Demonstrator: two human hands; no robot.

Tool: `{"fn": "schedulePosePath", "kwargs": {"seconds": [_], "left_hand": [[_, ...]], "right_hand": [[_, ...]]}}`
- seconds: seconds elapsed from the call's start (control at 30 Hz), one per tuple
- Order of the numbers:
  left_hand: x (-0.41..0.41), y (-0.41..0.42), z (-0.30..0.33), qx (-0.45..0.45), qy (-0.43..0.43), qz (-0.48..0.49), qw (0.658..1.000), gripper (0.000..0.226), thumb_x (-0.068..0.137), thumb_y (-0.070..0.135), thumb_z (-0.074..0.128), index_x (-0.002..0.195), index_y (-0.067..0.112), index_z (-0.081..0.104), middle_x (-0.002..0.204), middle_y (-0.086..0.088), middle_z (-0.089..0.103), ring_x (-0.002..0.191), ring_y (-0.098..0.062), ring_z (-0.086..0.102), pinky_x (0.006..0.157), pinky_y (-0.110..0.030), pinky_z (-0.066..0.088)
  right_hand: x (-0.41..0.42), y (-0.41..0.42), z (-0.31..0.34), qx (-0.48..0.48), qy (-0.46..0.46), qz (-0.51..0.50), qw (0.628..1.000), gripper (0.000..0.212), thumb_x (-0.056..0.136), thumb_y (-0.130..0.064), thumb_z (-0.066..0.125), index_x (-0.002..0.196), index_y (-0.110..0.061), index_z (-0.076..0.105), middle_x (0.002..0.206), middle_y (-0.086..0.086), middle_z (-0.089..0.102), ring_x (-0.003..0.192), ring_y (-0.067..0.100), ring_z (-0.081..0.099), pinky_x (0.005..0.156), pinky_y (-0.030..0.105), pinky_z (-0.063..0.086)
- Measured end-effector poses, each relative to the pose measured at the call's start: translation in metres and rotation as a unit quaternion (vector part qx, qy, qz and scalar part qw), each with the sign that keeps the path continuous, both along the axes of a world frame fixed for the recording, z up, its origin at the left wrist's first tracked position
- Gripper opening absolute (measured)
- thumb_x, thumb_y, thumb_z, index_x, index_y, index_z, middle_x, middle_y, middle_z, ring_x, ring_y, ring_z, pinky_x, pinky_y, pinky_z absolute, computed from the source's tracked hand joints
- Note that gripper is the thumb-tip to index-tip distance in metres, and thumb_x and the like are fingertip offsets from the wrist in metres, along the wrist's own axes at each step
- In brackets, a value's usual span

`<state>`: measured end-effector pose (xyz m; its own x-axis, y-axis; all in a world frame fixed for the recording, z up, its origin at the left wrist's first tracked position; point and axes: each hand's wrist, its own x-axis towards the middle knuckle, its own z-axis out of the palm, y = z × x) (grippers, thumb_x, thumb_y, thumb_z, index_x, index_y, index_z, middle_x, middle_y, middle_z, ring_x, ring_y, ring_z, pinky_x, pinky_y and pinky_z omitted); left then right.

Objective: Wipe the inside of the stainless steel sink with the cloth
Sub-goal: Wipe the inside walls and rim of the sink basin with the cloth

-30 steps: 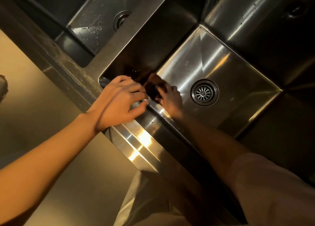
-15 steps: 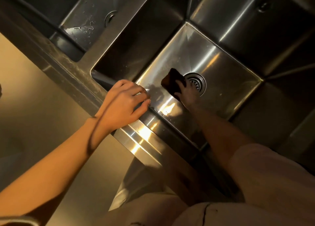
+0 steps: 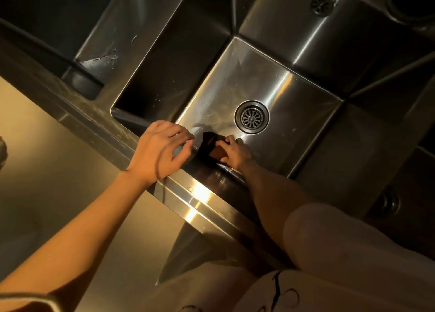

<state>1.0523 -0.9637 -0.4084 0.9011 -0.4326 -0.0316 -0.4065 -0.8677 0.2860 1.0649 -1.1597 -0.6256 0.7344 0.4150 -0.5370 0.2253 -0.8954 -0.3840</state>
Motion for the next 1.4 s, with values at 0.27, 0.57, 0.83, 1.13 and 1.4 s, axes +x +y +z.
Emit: {"fn": "schedulePosePath", "kwargs": {"seconds": [0.27, 0.57, 0.83, 1.13, 1.4], "left_hand": [[-0.001, 0.001, -0.002, 0.013, -0.010, -0.024, 1.000, 0.038, 0.096, 0.029, 0.042, 0.094, 0.010, 0.075, 0.094, -0.007, 0.071, 0.088, -0.020, 0.062, 0.090, -0.035, 0.043], [-0.001, -0.001, 0.000, 0.042, -0.005, -0.033, 0.999, 0.039, 0.096, 0.031, 0.041, 0.098, 0.010, 0.074, 0.096, -0.007, 0.069, 0.089, -0.022, 0.061, 0.088, -0.037, 0.042], [-0.013, -0.009, -0.001, 0.054, 0.014, -0.038, 0.998, 0.039, 0.097, 0.033, 0.041, 0.098, 0.012, 0.074, 0.098, -0.005, 0.069, 0.095, -0.020, 0.060, 0.089, -0.034, 0.038], [-0.013, -0.011, -0.003, 0.056, 0.051, -0.012, 0.997, 0.043, 0.096, 0.036, 0.039, 0.100, 0.011, 0.074, 0.103, -0.006, 0.070, 0.099, -0.023, 0.063, 0.092, -0.036, 0.041], [-0.013, -0.013, 0.000, 0.056, 0.044, 0.000, 0.997, 0.042, 0.095, 0.035, 0.040, 0.098, 0.012, 0.075, 0.102, -0.005, 0.071, 0.100, -0.022, 0.064, 0.094, -0.034, 0.039]], "right_hand": [[0.039, -0.051, -0.005, -0.034, -0.038, -0.132, 0.990, 0.062, 0.087, -0.038, 0.065, 0.140, -0.029, 0.036, 0.141, 0.013, 0.036, 0.122, 0.036, 0.043, 0.096, 0.043, 0.042], [-0.027, -0.011, 0.006, -0.004, 0.022, -0.022, 1.000, 0.057, 0.083, -0.039, 0.067, 0.133, -0.038, 0.038, 0.135, 0.002, 0.038, 0.115, 0.031, 0.045, 0.092, 0.040, 0.045], [-0.007, -0.031, 0.000, -0.006, 0.018, -0.055, 0.998, 0.056, 0.085, -0.039, 0.066, 0.133, -0.041, 0.037, 0.136, 0.002, 0.038, 0.121, 0.029, 0.042, 0.095, 0.043, 0.043], [0.023, -0.069, -0.003, -0.029, 0.016, -0.245, 0.969, 0.058, 0.086, -0.034, 0.065, 0.137, -0.034, 0.037, 0.142, 0.009, 0.036, 0.122, 0.033, 0.041, 0.094, 0.042, 0.043], [-0.037, -0.025, 0.007, -0.009, 0.082, -0.099, 0.992, 0.056, 0.081, -0.033, 0.070, 0.129, -0.041, 0.042, 0.137, 0.000, 0.038, 0.122, 0.029, 0.042, 0.095, 0.038, 0.039]]}}
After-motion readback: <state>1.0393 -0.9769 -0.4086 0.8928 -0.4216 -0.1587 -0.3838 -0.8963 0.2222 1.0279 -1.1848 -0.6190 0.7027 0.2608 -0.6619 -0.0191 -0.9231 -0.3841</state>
